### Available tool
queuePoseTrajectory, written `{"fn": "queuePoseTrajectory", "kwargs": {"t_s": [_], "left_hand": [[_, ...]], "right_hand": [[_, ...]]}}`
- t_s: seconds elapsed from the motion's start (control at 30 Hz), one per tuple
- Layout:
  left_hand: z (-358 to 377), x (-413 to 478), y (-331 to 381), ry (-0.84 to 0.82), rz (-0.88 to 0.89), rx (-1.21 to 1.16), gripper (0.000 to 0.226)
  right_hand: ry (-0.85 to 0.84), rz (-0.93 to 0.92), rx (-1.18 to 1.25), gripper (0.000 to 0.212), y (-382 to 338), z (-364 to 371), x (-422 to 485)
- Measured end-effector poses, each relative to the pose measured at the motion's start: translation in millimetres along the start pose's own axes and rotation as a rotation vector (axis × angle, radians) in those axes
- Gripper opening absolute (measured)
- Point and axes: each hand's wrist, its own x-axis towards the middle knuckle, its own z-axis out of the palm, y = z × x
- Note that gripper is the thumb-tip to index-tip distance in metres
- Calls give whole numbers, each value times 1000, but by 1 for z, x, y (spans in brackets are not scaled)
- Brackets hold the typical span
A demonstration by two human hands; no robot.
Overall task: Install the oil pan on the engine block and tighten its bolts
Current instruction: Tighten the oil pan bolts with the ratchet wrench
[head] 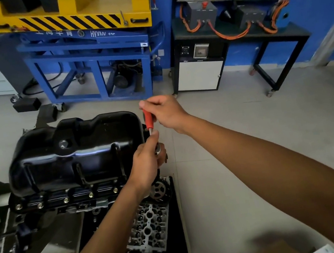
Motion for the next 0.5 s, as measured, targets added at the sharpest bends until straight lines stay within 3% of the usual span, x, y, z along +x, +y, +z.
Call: {"fn": "queuePoseTrajectory", "kwargs": {"t_s": [0.2, 0.37, 0.5], "left_hand": [[-6, -3, -1, -2, 13, -30, 51], [-5, 5, -5, 182, -81, -112, 48], [2, 9, -4, 238, -111, -81, 53]], "right_hand": [[123, -1, 78, 21, 12, -14, -23], [227, 54, 170, 24, 28, -50, -76], [293, 14, 132, 33, 37, -62, -137]]}}
